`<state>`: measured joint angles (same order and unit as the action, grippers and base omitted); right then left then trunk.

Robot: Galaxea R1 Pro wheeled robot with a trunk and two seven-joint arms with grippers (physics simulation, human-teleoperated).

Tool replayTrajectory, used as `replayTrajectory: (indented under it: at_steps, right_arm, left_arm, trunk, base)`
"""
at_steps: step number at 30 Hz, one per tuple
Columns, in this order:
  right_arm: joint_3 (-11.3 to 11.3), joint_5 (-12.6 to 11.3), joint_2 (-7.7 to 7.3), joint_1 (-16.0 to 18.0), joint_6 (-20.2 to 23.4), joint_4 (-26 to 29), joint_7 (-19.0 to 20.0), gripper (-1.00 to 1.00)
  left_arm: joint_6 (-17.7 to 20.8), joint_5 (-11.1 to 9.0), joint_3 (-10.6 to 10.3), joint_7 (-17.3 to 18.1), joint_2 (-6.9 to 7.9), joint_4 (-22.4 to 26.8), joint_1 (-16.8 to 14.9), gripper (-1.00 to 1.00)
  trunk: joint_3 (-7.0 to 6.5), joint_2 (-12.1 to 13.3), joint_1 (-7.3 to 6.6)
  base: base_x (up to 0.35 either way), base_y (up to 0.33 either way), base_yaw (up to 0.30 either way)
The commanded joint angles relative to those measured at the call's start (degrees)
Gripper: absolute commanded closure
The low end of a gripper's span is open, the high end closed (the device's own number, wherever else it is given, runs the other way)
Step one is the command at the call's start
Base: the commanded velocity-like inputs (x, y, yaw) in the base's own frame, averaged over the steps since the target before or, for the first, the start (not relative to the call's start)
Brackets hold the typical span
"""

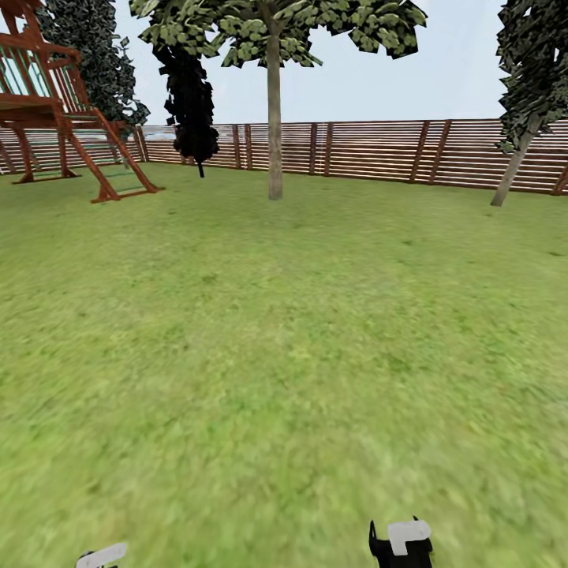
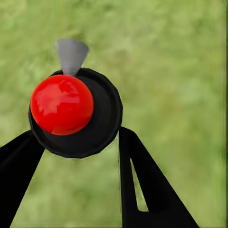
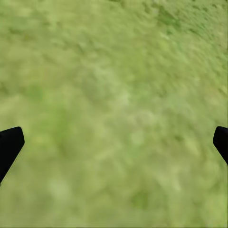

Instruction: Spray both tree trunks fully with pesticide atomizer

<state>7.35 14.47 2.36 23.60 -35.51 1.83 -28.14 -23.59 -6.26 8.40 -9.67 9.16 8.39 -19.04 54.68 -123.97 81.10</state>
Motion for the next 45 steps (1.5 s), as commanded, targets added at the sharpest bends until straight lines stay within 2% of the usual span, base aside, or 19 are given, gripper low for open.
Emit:
replayTrajectory:
  at_steps: [1, 45]
  right_arm:
    - [0.46, 0.18, 0.01, 0.04, 0.09, -0.07, -0.6, -1.0]
    - [0.47, 0.21, 0.01, 0.04, 0.09, -0.07, -0.6, -1.0]
  left_arm:
    - [-0.23, -0.59, -0.14, 0.1, 0.03, -0.04, -0.03, 1.0]
    - [-0.32, -0.59, -0.14, 0.09, 0.07, -0.04, -0.03, 1.0]
  trunk:
    - [0.05, -0.02, 0.03]
    - [0.05, -0.02, 0.03]
  base:
    - [0.345, 0.0, 0.0]
    - [0.345, 0.0, 0.0]
